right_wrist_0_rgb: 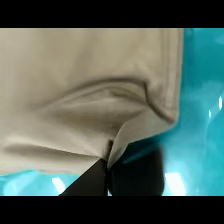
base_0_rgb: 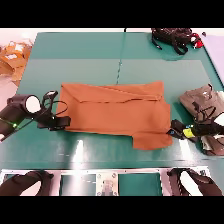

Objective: Fold the shirts.

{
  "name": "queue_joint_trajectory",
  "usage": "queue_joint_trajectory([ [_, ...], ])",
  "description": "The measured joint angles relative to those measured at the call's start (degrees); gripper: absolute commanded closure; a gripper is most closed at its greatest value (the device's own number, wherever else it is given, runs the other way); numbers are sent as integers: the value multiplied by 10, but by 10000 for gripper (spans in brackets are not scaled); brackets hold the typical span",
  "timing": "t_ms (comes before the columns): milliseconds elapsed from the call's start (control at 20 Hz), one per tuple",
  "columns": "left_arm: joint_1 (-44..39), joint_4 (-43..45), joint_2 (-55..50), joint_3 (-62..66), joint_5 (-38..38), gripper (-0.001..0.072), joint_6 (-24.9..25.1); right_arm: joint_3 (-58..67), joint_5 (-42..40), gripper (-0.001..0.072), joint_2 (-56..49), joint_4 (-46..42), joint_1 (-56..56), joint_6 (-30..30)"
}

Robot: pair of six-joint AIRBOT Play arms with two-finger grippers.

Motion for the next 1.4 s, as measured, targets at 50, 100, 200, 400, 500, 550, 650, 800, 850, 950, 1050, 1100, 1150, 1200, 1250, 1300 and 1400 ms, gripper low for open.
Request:
queue_joint_trajectory([
  [50, -2, 1, -1, 14, 7, 682, 7, 17, -8, 696, -5, 9, 0, 0],
  [100, -3, 2, -5, 30, 14, 682, 15, 36, -16, 696, -15, 16, 2, 0],
  [200, -4, 8, -28, 74, 24, 683, 28, 84, -38, 696, -48, 29, 14, -1],
  [400, 3, 22, -120, 192, 35, 682, 43, 212, -82, 696, -164, 41, 45, -5],
  [500, 15, 24, -179, 255, 38, 682, 48, 286, -99, 696, -237, 44, 58, -7],
  [550, 21, 24, -210, 286, 41, 682, 52, 324, -107, 696, -277, 45, 65, -10],
  [650, 28, 18, -271, 342, 58, 681, 65, 395, -119, 695, -356, 47, 76, -12],
  [800, 33, -12, -361, 412, 88, 186, 90, 482, -130, 629, -464, 48, 87, -14],
  [850, 34, -22, -385, 433, 97, -5, 95, 507, -133, 451, -497, 49, 89, -14],
  [950, 35, -34, -418, 461, 114, -9, 97, 544, -136, 307, -541, 48, 89, -15],
  [1050, 37, -36, -434, 486, 119, -9, 97, 575, -133, 213, -564, 49, 78, -18],
  [1100, 38, -28, -440, 501, 108, -9, 95, 590, -125, 107, -572, 48, 68, -25],
  [1150, 40, -14, -443, 515, 89, -9, 91, 603, -113, 100, -577, 48, 57, -34],
  [1200, 44, 10, -446, 534, 68, -9, 82, 612, -99, 99, -580, 48, 44, -45],
  [1250, 49, 32, -447, 551, 43, -9, 73, 620, -82, 98, -583, 47, 28, -59],
  [1300, 56, 54, -449, 567, 16, -9, 64, 623, -66, 64, -586, 45, 14, -73],
  [1400, 72, 87, -451, 595, -38, -9, 50, 619, -24, 63, -588, 47, -12, -112],
])
